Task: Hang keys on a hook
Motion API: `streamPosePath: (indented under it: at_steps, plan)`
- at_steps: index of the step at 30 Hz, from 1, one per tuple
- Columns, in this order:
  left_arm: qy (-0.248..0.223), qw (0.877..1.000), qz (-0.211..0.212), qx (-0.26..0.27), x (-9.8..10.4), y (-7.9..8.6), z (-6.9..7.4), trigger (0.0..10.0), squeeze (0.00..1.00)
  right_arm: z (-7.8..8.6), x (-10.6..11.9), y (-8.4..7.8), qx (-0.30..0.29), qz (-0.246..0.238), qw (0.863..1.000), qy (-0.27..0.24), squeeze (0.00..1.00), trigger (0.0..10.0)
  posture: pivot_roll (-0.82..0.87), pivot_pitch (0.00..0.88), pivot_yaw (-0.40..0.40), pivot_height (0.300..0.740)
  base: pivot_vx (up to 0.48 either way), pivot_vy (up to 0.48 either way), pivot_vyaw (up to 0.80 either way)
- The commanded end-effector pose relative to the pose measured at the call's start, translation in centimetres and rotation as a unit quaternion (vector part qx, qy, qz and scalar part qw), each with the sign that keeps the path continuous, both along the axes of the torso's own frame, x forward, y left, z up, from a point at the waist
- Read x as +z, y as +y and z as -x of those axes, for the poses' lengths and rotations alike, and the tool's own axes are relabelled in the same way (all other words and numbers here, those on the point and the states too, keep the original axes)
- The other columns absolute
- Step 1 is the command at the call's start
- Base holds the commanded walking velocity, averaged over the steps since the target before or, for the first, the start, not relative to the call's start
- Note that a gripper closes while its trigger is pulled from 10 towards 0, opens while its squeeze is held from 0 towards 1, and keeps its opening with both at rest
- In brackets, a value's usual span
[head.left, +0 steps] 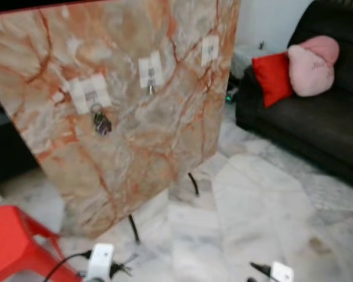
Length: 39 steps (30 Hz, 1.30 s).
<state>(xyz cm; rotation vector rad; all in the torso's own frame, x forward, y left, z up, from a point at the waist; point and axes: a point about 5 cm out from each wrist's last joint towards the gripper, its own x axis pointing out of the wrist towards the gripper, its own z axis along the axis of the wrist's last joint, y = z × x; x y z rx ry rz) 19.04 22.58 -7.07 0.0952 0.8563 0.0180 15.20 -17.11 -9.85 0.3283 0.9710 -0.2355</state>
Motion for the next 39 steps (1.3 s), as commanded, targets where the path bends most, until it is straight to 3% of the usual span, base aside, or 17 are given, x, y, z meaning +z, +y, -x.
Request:
streamPosePath:
  at_steps: [1, 31, 39]
  plan:
    - [-0.003, 1.0, 0.009, -0.006, 0.01, -0.95, -0.45, 10.0, 0.0, 0.29, -0.01, -1.22, -0.008, 0.014, 1.0, 0.006, 0.0, 10.0, -0.01, 0.0, -0.032, 0.74, 0.322, 0.0, -0.57]
    - [-0.006, 1.0, 0.006, -0.013, 0.12, -0.92, -0.6, 10.0, 0.0, 0.39, -0.03, -1.18, -0.017, 0.015, 1.0, 0.004, 0.0, 10.0, -0.01, 0.0, -0.032, 0.74, 0.326, 0.0, -0.03]
    - [-0.006, 1.0, 0.005, -0.013, 0.12, -0.77, -0.55, 10.0, 0.0, 0.39, -0.04, -1.11, -0.017, 0.013, 1.0, 0.004, 0.0, 10.0, -0.01, 0.0, -0.033, 0.74, 0.324, 0.0, -0.77]
